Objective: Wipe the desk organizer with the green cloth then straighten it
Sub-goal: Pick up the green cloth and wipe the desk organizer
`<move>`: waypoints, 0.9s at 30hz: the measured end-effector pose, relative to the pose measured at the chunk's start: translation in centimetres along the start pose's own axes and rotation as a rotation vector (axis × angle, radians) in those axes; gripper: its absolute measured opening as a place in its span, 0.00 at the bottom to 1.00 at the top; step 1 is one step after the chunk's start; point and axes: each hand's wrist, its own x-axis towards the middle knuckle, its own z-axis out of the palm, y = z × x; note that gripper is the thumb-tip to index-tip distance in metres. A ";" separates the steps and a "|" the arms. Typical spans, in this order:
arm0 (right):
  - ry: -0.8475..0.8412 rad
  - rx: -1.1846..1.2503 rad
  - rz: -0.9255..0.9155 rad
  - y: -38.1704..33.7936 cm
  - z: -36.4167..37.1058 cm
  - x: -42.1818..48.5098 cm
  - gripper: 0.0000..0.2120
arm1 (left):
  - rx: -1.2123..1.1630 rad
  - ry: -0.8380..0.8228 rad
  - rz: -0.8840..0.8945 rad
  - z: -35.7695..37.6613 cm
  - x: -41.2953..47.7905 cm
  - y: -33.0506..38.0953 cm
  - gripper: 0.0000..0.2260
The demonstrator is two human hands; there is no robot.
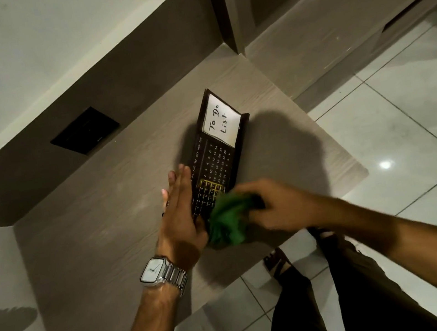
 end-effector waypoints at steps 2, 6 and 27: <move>0.179 0.323 0.096 -0.4 -2.4 0.0 0.17 | -0.010 0.003 -0.002 -0.1 -0.1 0.1 0.52; 0.433 0.708 0.194 0.3 -5.6 0.8 0.23 | 0.004 0.014 -0.002 -0.1 -0.1 0.2 0.53; 1.184 0.022 0.281 0.6 -10.9 9.0 0.19 | -0.020 0.057 0.070 0.2 0.0 0.0 0.49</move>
